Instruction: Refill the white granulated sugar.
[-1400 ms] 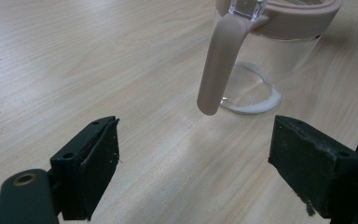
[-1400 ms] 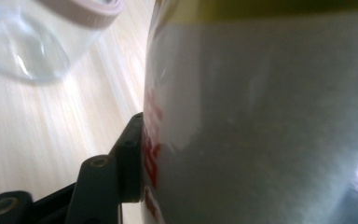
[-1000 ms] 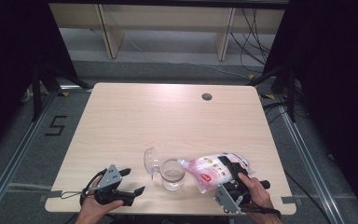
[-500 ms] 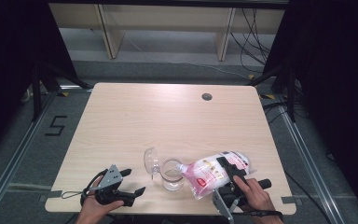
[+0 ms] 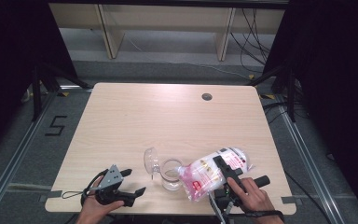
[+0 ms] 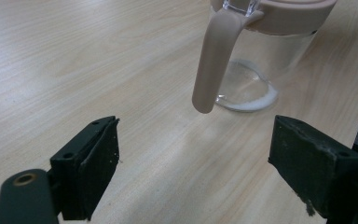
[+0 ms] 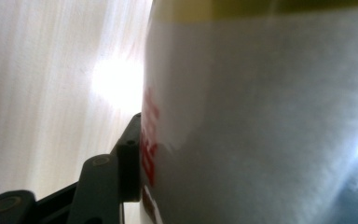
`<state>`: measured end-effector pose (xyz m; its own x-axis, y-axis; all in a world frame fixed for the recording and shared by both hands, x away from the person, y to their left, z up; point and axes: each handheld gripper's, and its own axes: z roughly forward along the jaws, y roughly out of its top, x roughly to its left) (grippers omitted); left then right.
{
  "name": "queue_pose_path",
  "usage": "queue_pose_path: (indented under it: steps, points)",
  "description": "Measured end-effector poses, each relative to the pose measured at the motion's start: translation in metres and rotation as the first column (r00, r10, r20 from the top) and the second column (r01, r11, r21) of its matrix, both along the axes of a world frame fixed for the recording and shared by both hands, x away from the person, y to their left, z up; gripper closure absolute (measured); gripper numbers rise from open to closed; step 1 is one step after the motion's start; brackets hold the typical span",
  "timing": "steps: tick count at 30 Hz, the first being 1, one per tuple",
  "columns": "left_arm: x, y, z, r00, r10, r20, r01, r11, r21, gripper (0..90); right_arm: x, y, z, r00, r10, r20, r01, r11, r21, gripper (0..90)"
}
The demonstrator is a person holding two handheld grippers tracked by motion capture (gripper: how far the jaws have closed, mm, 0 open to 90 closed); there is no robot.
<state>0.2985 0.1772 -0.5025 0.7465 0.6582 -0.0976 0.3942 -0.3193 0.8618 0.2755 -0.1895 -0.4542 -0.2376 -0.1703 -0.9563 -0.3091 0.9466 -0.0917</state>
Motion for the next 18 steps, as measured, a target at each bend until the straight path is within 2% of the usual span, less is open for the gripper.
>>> queue_pose_path:
  steps: [1,3,5,7,8,9,11,12,14,15,16,17,18]
  points:
    - [0.0001,0.0002,0.0,1.0,0.0,0.001,0.0,1.0,0.002,15.5,0.0024,0.0011,0.0026,0.9987,0.038,0.034,-0.036,0.999,-0.038,47.5]
    - [0.0003,0.0014,0.0003,1.0,0.002,0.003,-0.002,1.0,0.008,15.5,0.003,0.0013,0.0038,0.9981,0.041,0.047,-0.037,0.996,-0.075,47.5]
    - [0.0012,0.0023,0.0008,0.9999,-0.007,0.016,0.006,0.9997,0.024,15.5,0.0033,0.0011,0.0048,0.9976,0.044,0.055,-0.039,0.995,-0.089,47.6]
    - [0.0012,0.0018,0.0004,0.9999,-0.009,0.01,0.009,0.9997,0.022,15.5,0.0021,-0.0002,0.002,0.9983,0.014,0.056,-0.01,0.997,-0.072,47.7]
    - [0.0007,0.0008,-0.0004,1.0,-0.003,-0.003,0.003,1.0,0.007,15.5,0.0029,0.0007,0.0029,0.9974,0.026,0.067,-0.02,0.996,-0.09,47.7]
    - [0.0009,0.0007,-0.0002,1.0,-0.007,-0.001,0.007,0.9999,0.011,15.5,0.0039,0.0011,0.0023,0.9955,0.042,0.085,-0.034,0.995,-0.098,47.8]
    - [0.0006,0.0007,-0.0004,1.0,-0.004,-0.005,0.004,1.0,0.009,15.5,0.0037,0.001,0.0008,0.9953,0.036,0.09,-0.027,0.995,-0.099,47.9]
    - [0.001,0.0011,-0.0006,1.0,-0.001,-0.003,0.001,0.9999,0.015,15.5,0.0032,0.0008,-0.0001,0.9955,0.027,0.091,-0.018,0.995,-0.095,48.0]
    - [0.0024,0.0022,-0.0003,0.9998,-0.016,0.014,0.016,0.9995,0.027,15.5,0.0047,0.0024,0.0,0.9937,0.047,0.102,-0.036,0.994,-0.106,48.1]
    - [0.0023,0.0022,-0.0004,0.9998,-0.014,0.012,0.014,0.9996,0.026,15.5,0.0032,0.0027,-0.0005,0.9949,0.022,0.098,-0.011,0.993,-0.117,48.2]
    - [0.0023,0.0022,-0.0003,0.9998,-0.014,0.012,0.014,0.9996,0.025,15.5,0.0047,0.0038,-0.0006,0.9929,0.043,0.111,-0.029,0.992,-0.121,48.2]
    - [0.0022,0.0022,-0.0003,0.9998,-0.015,0.013,0.014,0.9996,0.026,15.5,0.0059,0.006,0.0019,0.99,0.066,0.124,-0.046,0.987,-0.155,48.3]
    - [0.0023,0.0021,-0.0004,0.9998,-0.016,0.015,0.016,0.9995,0.027,15.5,0.0048,0.0054,0.0,0.9915,0.044,0.122,-0.028,0.991,-0.132,48.3]
